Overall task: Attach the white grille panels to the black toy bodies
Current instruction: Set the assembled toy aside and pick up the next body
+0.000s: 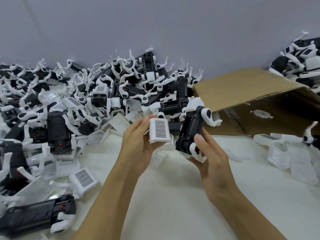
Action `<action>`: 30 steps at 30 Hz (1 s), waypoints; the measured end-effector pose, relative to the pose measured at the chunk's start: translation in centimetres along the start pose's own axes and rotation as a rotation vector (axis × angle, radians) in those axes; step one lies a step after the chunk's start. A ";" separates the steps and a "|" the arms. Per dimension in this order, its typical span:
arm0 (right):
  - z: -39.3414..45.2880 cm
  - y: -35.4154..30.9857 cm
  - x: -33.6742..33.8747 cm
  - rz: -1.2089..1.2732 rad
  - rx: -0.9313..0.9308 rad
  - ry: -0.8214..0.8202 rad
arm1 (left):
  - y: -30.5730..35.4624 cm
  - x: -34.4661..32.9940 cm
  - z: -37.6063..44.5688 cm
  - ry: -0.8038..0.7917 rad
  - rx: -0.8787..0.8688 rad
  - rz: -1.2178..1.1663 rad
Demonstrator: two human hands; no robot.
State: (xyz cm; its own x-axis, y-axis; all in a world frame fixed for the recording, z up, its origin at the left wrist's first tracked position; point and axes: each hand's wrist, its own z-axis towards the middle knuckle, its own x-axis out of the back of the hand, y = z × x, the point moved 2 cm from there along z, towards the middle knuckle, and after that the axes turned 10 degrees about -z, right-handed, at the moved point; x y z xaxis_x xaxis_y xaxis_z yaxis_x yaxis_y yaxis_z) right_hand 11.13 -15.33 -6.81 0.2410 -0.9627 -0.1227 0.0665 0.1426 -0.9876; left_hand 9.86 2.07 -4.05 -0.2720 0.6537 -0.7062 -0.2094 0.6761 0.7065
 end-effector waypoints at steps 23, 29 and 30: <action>0.1 0.5 0.2 -0.045 0.004 0.021 | -2.9 -2.1 -1.6 -0.103 -0.128 -0.088; -0.1 0.2 0.0 -0.060 0.072 0.030 | -3.3 -2.1 -2.0 -0.082 -0.297 0.375; -0.1 0.2 0.1 -0.047 0.083 0.039 | -3.2 -2.1 -2.0 -0.073 -0.306 0.372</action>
State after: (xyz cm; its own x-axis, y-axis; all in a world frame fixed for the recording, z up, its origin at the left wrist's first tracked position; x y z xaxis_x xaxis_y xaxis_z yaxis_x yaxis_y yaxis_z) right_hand 11.05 -15.38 -7.01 0.1977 -0.9768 -0.0819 0.1576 0.1141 -0.9809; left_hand 9.22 -2.18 -4.78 -0.3162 0.8619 -0.3965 -0.3800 0.2680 0.8853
